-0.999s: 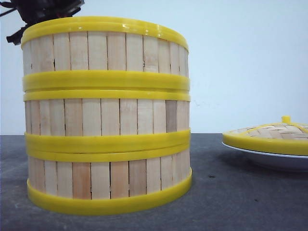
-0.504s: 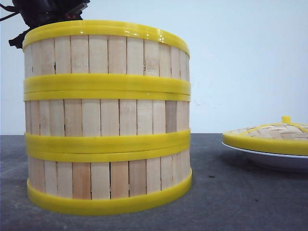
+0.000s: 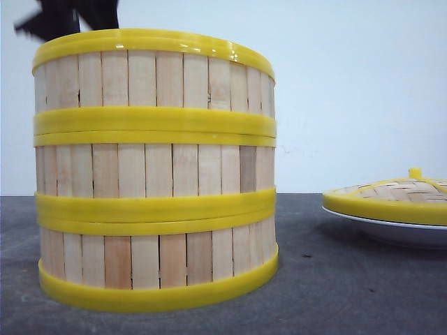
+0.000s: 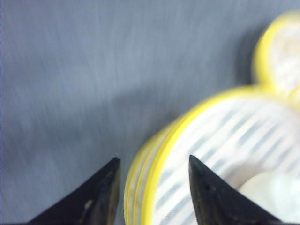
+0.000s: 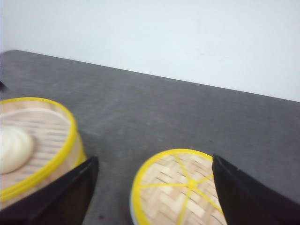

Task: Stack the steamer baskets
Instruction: 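Move the right gripper to the lid's yellow knob and grasp it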

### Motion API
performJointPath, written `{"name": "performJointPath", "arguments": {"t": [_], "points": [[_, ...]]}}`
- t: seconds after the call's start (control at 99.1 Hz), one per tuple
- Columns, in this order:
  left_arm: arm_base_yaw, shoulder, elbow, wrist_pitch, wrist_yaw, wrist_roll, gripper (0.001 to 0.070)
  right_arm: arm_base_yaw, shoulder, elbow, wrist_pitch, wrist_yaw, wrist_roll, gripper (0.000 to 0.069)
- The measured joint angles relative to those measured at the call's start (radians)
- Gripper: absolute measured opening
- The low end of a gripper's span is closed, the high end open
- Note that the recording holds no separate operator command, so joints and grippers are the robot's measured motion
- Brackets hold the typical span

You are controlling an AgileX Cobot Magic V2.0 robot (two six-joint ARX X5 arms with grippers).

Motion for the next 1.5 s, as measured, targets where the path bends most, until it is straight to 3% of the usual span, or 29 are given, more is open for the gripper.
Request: {"name": "performJointPath", "arguments": {"t": [0.081, 0.313, 0.434, 0.565, 0.837, 1.049, 1.503], "points": [[0.001, -0.089, 0.0, 0.067, -0.006, -0.014, 0.027, 0.0, 0.038, 0.0, -0.003, 0.001, 0.0, 0.0482], [0.003, -0.262, 0.0, 0.146, -0.105, -0.02, 0.027, -0.024, 0.199, 0.0, -0.009, -0.006, 0.03, 0.0482], [0.003, -0.311, 0.0, 0.133, -0.106, -0.018, 0.027, -0.079, 0.3, 0.0, -0.003, -0.052, 0.054, 0.0482], [0.003, -0.36, -0.039, 0.123, -0.106, -0.017, 0.027, -0.177, 0.399, 0.0, 0.026, -0.165, 0.064, 0.0482], [-0.001, -0.558, -0.333, 0.158, -0.104, -0.025, 0.027, -0.397, 0.597, 0.0, 0.079, -0.292, 0.063, 0.0481], [-0.019, -0.754, -0.505, 0.166, -0.104, -0.055, 0.027, -0.486, 0.764, 0.0, 0.145, -0.332, 0.063, 0.0425], [-0.019, -0.896, -0.513, 0.07, -0.104, -0.066, 0.027, -0.494, 0.91, 0.0, 0.222, -0.323, 0.063, 0.0386]]}}
